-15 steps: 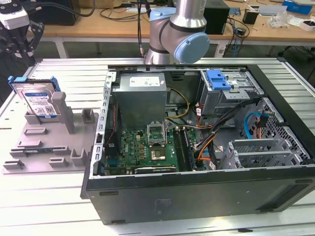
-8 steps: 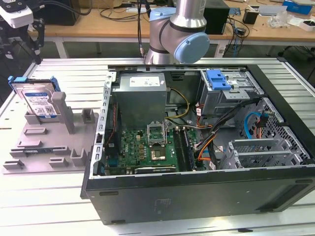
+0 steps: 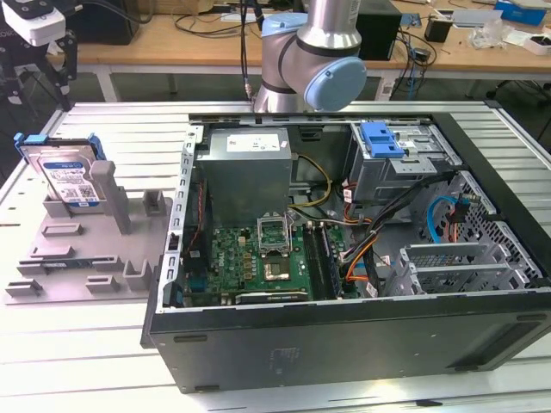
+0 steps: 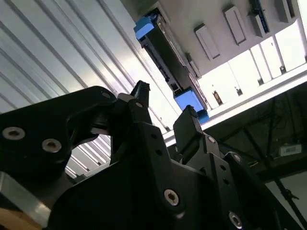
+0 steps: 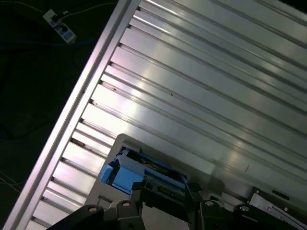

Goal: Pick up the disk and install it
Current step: 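Pick up the disk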

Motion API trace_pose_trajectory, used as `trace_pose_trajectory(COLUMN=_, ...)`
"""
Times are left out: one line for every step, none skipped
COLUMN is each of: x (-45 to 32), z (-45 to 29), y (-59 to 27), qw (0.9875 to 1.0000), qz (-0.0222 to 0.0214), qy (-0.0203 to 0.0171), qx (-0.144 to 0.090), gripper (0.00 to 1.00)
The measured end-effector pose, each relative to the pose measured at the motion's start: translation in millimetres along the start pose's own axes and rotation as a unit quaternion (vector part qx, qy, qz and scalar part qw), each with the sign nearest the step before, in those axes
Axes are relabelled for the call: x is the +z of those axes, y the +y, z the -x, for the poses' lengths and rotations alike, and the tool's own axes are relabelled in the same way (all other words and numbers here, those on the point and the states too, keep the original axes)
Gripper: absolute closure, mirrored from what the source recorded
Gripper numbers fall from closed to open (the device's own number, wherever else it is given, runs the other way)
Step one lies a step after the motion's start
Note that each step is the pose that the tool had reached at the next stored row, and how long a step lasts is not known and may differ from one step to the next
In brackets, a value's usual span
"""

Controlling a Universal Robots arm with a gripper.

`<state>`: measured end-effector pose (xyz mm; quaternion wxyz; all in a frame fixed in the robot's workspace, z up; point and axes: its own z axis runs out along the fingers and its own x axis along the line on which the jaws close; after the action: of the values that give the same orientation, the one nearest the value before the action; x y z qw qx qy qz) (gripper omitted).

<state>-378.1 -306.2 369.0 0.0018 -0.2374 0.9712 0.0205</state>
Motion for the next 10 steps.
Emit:
trace_pose_trajectory(x=0.0, z=-0.1, y=0.1, qw=1.0000, qz=0.0001, qy=0.0003, qx=-0.008, gripper=0.52)
trace_pose_trajectory(x=0.0, z=-0.2, y=0.1, qw=0.9999, qz=0.0001, qy=0.0006, qx=-0.014, gripper=0.52)
trace_pose_trajectory(x=0.0, z=-0.4, y=0.2, qw=0.9997, qz=0.0002, qy=0.0009, qx=-0.023, gripper=0.52)
trace_pose_trajectory(x=0.0, z=-0.5, y=0.3, qw=0.9996, qz=0.0003, qy=0.0012, qx=-0.030, gripper=0.52)
trace_pose_trajectory(x=0.0, z=-0.6, y=0.3, qw=0.9992, qz=0.0005, qy=0.0017, qx=-0.040, gripper=0.52)
trace_pose_trajectory(x=-0.1, z=-0.7, y=0.4, qw=0.9988, qz=0.0006, qy=0.0020, qx=-0.048, gripper=0.52)
trace_pose_trajectory(x=-0.1, z=-0.8, y=0.4, qw=0.9982, qz=0.0007, qy=0.0024, qx=-0.060, gripper=0.52)
trace_pose_trajectory(x=0.0, z=-0.8, y=0.4, qw=0.9977, qz=0.0008, qy=0.0027, qx=-0.068, gripper=0.52)
trace_pose_trajectory(x=0.1, z=-0.8, y=0.4, qw=0.9970, qz=0.0009, qy=0.0030, qx=-0.078, gripper=0.52)
trace_pose_trajectory(x=0.0, z=-0.8, y=0.4, qw=0.9962, qz=0.0011, qy=0.0034, qx=-0.087, gripper=0.52)
